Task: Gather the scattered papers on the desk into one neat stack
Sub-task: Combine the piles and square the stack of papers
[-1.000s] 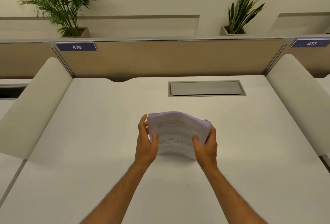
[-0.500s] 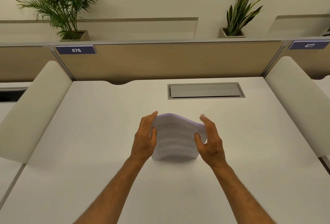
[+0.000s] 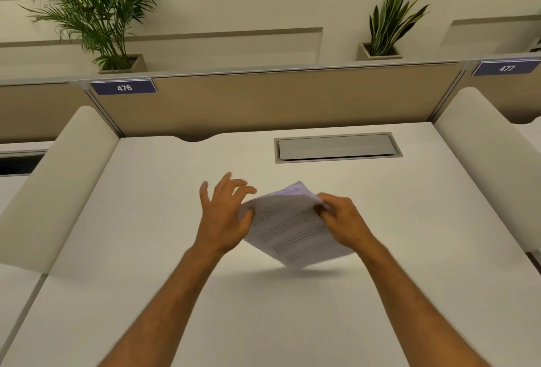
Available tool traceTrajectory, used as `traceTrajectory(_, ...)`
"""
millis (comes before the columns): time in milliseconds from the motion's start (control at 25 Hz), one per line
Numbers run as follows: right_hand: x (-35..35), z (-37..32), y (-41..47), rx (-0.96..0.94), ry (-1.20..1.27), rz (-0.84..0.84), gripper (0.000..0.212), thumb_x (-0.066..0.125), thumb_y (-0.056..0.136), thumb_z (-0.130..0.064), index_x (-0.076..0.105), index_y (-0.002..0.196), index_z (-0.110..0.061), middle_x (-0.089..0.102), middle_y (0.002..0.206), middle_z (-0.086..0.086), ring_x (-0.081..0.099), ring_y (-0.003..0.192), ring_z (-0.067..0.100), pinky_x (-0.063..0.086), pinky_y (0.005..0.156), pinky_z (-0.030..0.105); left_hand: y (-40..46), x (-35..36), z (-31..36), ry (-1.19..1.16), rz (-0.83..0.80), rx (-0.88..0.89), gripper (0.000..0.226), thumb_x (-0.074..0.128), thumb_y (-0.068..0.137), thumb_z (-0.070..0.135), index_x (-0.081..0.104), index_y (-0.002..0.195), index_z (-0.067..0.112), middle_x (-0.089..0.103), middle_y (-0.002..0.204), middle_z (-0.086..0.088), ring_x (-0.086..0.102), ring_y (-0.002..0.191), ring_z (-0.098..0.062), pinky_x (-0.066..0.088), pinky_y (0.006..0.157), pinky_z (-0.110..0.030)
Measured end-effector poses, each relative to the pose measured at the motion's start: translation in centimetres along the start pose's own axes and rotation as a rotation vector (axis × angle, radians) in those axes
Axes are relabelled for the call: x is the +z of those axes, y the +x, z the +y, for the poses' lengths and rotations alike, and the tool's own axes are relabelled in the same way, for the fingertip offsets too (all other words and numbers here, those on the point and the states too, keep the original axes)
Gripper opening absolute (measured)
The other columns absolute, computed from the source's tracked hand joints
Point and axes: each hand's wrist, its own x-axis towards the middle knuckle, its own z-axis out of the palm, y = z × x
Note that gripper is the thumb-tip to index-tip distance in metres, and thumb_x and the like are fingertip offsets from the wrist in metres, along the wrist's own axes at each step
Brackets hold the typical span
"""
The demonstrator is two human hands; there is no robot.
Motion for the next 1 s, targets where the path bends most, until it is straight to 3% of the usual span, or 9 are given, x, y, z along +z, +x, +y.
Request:
traceTrajectory(80,-0.6,-1.9,1.9,-0.091,-0.121,-0.093,0.022,0.049,0.1,-0.016,0.071,0.1,-0.021,0.073,0.092,-0.004,0.065,0.08,0.017,0.053,0.073,0.028,1.7,-1.6,1.3,-0.072,-0.196,0.062,0.032,0.047,0.097,0.037,0.063,0.122,0.027,0.065,0.13,0.005,0.054,0.129,-0.022,0.016,0.116,-0.053)
traceTrajectory(160,-0.6,-3.0,3.2,-0.105,-0.137,-0.137,0.023,0.049,0.101,-0.025,0.071,0.104,-0.023,0.074,0.098,-0.003,0.067,0.084,0.016,0.057,0.077,0.032,2.8,-2.6,2.2,-0.254,-0.288,0.003,0.026,0.044,0.101,0.03,0.066,0.114,0.024,0.072,0.112,0.001,0.067,0.103,-0.023,0.047,0.098,-0.041)
traceTrajectory(280,-1.3,-1.6,4.1,0.081,0.021,0.065,0.023,0.065,0.093,-0.031,0.069,0.115,-0.026,0.069,0.107,-0.012,0.064,0.091,0.005,0.055,0.085,0.031,3.0,-3.3,1.2,-0.356,-0.166,-0.089,0.025,0.043,0.101,0.027,0.067,0.107,0.026,0.072,0.096,0.003,0.068,0.083,-0.017,0.057,0.071,-0.032)
traceTrajectory(400,-2.1,2.1,2.6,0.396,0.415,0.158,0.071,0.079,0.082,-0.029,0.045,0.145,-0.025,0.054,0.132,-0.011,0.055,0.116,0.014,0.049,0.096,0.037,2.2,-3.9,-0.9,-0.513,-0.062,-0.214,0.021,0.045,0.096,0.033,0.064,0.104,0.036,0.069,0.092,0.01,0.067,0.08,-0.009,0.051,0.062,-0.023)
traceTrajectory(480,-0.9,3.9,1.2,0.453,0.658,-0.019,0.066,0.08,0.081,-0.02,0.049,0.14,-0.02,0.062,0.135,-0.003,0.06,0.123,0.024,0.051,0.098,0.044,1.8,-4.0,-2.1,-0.6,-0.055,-0.317,0.017,0.047,0.093,0.039,0.061,0.103,0.04,0.068,0.094,0.014,0.067,0.08,-0.01,0.05,0.061,-0.021)
traceTrajectory(560,0.3,4.1,0.2,0.465,0.739,-0.088,0.038,0.071,0.088,-0.009,0.062,0.125,-0.016,0.073,0.121,0.004,0.066,0.117,0.032,0.054,0.096,0.054,1.3,-3.2,-2.9,-0.664,-0.046,-0.388,0.016,0.053,0.096,0.035,0.063,0.108,0.033,0.069,0.097,0.013,0.068,0.083,-0.012,0.051,0.062,-0.022)
traceTrajectory(680,0.8,3.1,0.1,0.441,0.682,0.054,0.026,0.058,0.096,-0.004,0.068,0.114,-0.02,0.075,0.113,0.006,0.069,0.108,0.033,0.058,0.09,0.049,0.1,-0.5,-2.2,-0.742,0.056,-0.483,0.017,0.061,0.097,0.014,0.065,0.113,0.018,0.07,0.096,0.008,0.068,0.084,-0.013,0.051,0.064,-0.017)
traceTrajectory(840,1.0,3.4,-0.1,0.402,0.586,0.219,0.024,0.058,0.097,-0.006,0.067,0.109,-0.024,0.073,0.101,-0.003,0.069,0.092,0.013,0.057,0.075,0.026,-1.4,3.9,0.0,-0.805,0.117,-0.576,0.021,0.061,0.096,0.012,0.063,0.116,0.02,0.068,0.097,0.012,0.063,0.089,0.002,0.048,0.07,-0.009)
traceTrajectory(1000,4.5,7.3,-2.6,0.566,0.588,0.239,0.027,0.057,0.094,0.0,0.064,0.114,-0.017,0.072,0.105,0.002,0.067,0.103,0.025,0.053,0.082,0.031,-3.7,9.1,-0.7,-0.832,0.036,-0.639,0.029,0.059,0.095,0.005,0.062,0.122,0.018,0.069,0.107,0.001,0.066,0.1,-0.017,0.053,0.082,-0.024)
